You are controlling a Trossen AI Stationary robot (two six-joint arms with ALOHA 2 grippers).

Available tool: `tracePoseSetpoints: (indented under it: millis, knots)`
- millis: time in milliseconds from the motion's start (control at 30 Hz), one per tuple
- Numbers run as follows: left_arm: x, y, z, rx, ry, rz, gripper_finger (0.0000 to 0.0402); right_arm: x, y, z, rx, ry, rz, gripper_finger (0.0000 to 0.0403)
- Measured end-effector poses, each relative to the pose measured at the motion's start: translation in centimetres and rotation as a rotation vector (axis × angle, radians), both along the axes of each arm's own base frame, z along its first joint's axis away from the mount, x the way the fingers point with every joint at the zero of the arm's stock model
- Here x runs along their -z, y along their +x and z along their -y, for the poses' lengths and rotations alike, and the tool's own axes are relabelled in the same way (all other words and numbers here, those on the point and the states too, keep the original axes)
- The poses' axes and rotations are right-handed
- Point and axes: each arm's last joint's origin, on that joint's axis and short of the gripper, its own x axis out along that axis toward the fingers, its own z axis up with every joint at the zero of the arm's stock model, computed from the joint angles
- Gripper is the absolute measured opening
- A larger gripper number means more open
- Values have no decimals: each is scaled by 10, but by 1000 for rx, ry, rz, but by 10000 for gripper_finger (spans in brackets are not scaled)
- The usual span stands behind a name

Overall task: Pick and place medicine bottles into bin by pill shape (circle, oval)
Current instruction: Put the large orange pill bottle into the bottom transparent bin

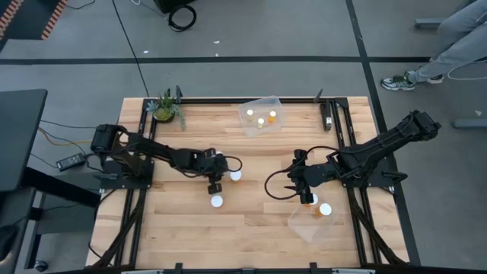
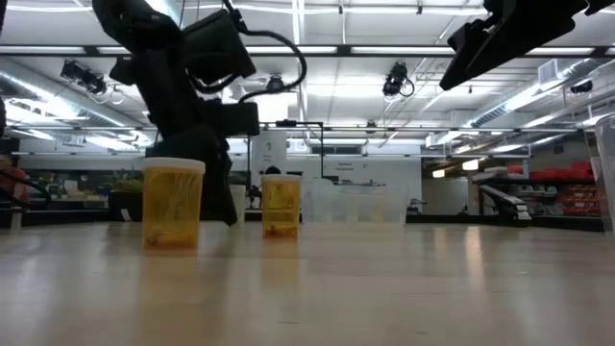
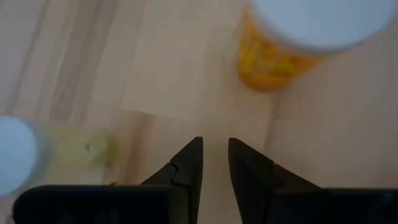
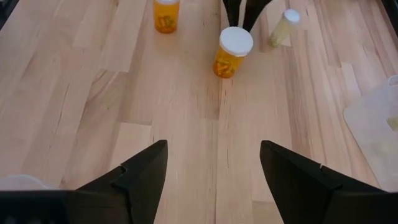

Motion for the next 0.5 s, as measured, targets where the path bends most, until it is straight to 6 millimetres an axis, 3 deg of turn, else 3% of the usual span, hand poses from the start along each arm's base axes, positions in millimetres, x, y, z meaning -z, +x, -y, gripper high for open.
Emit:
tracePoseSetpoints:
  millis: [200,500]
  knots:
    - [-15,-12,11,51,-32,-23,83,0,0,0,2,2,0,264]
    - [-13,-27,36,72,-129,-144,82,0,0,0,4,4,1,264]
